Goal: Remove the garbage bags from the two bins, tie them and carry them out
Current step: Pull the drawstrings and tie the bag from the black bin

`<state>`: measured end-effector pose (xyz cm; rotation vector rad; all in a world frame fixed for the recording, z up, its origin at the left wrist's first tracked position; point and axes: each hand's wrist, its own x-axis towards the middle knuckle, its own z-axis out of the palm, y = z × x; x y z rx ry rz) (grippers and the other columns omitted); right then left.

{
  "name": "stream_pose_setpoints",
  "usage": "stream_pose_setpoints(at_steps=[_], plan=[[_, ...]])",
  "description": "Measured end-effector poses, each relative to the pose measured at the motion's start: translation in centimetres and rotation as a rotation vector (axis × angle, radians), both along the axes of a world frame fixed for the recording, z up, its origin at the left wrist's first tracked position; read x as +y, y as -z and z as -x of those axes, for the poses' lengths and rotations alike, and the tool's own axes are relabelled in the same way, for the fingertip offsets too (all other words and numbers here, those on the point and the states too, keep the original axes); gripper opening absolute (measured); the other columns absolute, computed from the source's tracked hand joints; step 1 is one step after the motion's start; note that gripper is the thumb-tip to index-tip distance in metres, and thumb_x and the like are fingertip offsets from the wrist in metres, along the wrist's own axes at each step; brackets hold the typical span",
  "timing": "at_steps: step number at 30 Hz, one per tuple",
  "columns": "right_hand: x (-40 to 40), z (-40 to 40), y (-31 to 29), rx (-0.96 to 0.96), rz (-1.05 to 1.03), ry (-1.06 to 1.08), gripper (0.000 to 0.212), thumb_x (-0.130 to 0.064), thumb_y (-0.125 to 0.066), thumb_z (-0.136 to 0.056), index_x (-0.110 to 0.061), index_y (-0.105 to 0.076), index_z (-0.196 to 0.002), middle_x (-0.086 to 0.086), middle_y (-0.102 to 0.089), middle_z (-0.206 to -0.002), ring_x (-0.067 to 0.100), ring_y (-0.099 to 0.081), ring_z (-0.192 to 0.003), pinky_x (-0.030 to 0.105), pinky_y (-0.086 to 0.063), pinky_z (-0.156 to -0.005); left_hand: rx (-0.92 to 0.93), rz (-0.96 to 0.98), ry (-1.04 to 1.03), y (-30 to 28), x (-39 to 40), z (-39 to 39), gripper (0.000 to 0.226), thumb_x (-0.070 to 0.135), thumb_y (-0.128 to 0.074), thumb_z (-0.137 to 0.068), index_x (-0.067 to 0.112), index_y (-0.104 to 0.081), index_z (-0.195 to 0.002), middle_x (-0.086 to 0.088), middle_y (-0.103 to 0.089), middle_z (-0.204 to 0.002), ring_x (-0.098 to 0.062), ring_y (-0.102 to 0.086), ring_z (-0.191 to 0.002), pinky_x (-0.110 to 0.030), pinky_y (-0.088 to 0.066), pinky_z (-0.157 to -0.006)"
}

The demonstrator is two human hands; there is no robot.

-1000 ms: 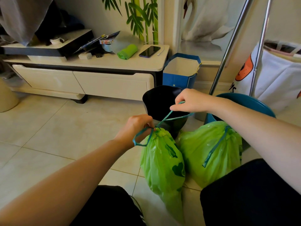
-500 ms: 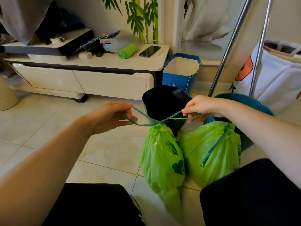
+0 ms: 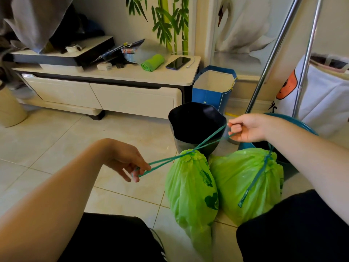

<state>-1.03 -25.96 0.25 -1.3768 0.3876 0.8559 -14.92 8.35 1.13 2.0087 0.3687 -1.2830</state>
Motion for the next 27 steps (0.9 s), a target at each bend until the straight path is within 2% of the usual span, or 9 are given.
stream_pose_setpoints(at_steps=[4,7,11,14,18,20,22,24,27], plan=[[0.5,0.7,-0.1,0.006,0.198,-0.041,0.027,-0.016,-0.039,-0.101,-0.008,-0.049,-0.077,-0.005,-0.026,-0.037,0.009,-0.025,-0.037,0.026,-0.044,-0.060,-0.021,-0.163,0.007,0.0,0.0,-0.1,0.026,0.031,-0.060,-0.092,0.009,-0.067,-0.079,-0.006,-0.072,-0.077,-0.015,-0.069,-0.089,-0.046,-0.043,-0.102],[1.0,1.1,-0.4,-0.038,0.209,-0.007,0.030,-0.019,-0.038,-0.101,-0.009,-0.048,-0.075,-0.006,-0.027,-0.038,0.009,-0.023,-0.041,0.023,-0.037,-0.056,-0.181,-0.158,-0.038,-0.5,0.3,-0.4,0.029,0.031,-0.059,-0.092,0.009,-0.064,-0.075,-0.006,-0.069,-0.071,-0.014,-0.068,-0.079,-0.034,-0.051,-0.089],[1.0,1.1,-1.6,-0.126,0.001,0.096,0.030,-0.021,-0.038,-0.101,-0.010,-0.051,-0.076,-0.007,-0.033,-0.042,0.008,-0.025,-0.043,0.021,-0.027,-0.052,-0.393,0.230,-0.496,-2.0,1.2,-1.3,0.031,0.024,-0.062,-0.089,0.011,-0.052,-0.062,-0.002,-0.045,-0.049,-0.016,-0.057,-0.050,-0.032,-0.060,-0.075],[0.9,1.5,-2.7,-0.150,-0.164,0.147,0.027,-0.019,-0.040,-0.099,-0.007,-0.058,-0.082,-0.004,-0.042,-0.050,0.008,-0.033,-0.049,0.022,-0.032,-0.056,-0.456,0.570,-0.832,-3.5,0.6,-2.5,0.036,0.026,-0.058,-0.090,0.016,-0.045,-0.058,0.005,-0.031,-0.044,-0.010,-0.039,-0.040,-0.030,-0.060,-0.070],[1.4,3.1,-4.2,-0.205,-0.291,0.123,0.024,-0.014,-0.044,-0.097,-0.004,-0.065,-0.099,0.000,-0.058,-0.065,0.010,-0.053,-0.053,0.021,-0.048,-0.051,-0.456,0.880,-1.067,-5.4,-3.3,-4.3,0.029,0.026,-0.054,-0.093,0.014,-0.054,-0.066,0.009,-0.038,-0.047,-0.004,-0.029,-0.038,-0.012,-0.040,-0.048],[1.7,4.2,-5.0,-0.288,-0.330,0.119,0.025,-0.001,-0.042,-0.095,-0.003,-0.063,-0.109,0.005,-0.063,-0.075,0.011,-0.061,-0.056,0.020,-0.053,-0.052,-0.419,0.946,-1.041,-6.2,-5.5,-4.9,0.022,0.024,-0.053,-0.093,0.013,-0.059,-0.076,0.009,-0.048,-0.052,-0.003,-0.032,-0.039,-0.009,-0.036,-0.045],[1.8,5.3,-5.6,-0.386,-0.314,0.097,0.034,0.011,-0.040,-0.093,-0.003,-0.061,-0.116,0.011,-0.066,-0.085,0.012,-0.067,-0.060,0.019,-0.055,-0.055,-0.380,0.932,-0.899,-6.6,-7.6,-5.4,0.020,0.024,-0.053,-0.094,0.012,-0.062,-0.081,0.006,-0.057,-0.059,-0.002,-0.041,-0.041,-0.010,-0.044,-0.044],[1.7,6.3,-5.8,-0.499,-0.235,0.060,0.035,0.012,-0.046,-0.091,-0.006,-0.062,-0.117,0.014,-0.067,-0.098,0.014,-0.072,-0.064,0.018,-0.055,-0.057,-0.342,0.867,-0.724,-6.7,-9.7,-5.8,0.020,0.024,-0.052,-0.095,0.013,-0.066,-0.085,0.003,-0.064,-0.066,-0.003,-0.049,-0.042,-0.015,-0.051,-0.045],[0.6,7.3,-5.7,-0.668,-0.092,0.028,0.033,0.005,-0.056,-0.089,-0.011,-0.063,-0.117,0.011,-0.066,-0.106,0.015,-0.073,-0.070,0.019,-0.056,-0.060,-0.314,0.838,-0.654,-6.8,-13.0,-6.6,0.025,0.020,-0.049,-0.096,0.009,-0.067,-0.083,-0.003,-0.071,-0.069,-0.009,-0.063,-0.048,-0.019,-0.056,-0.049]])
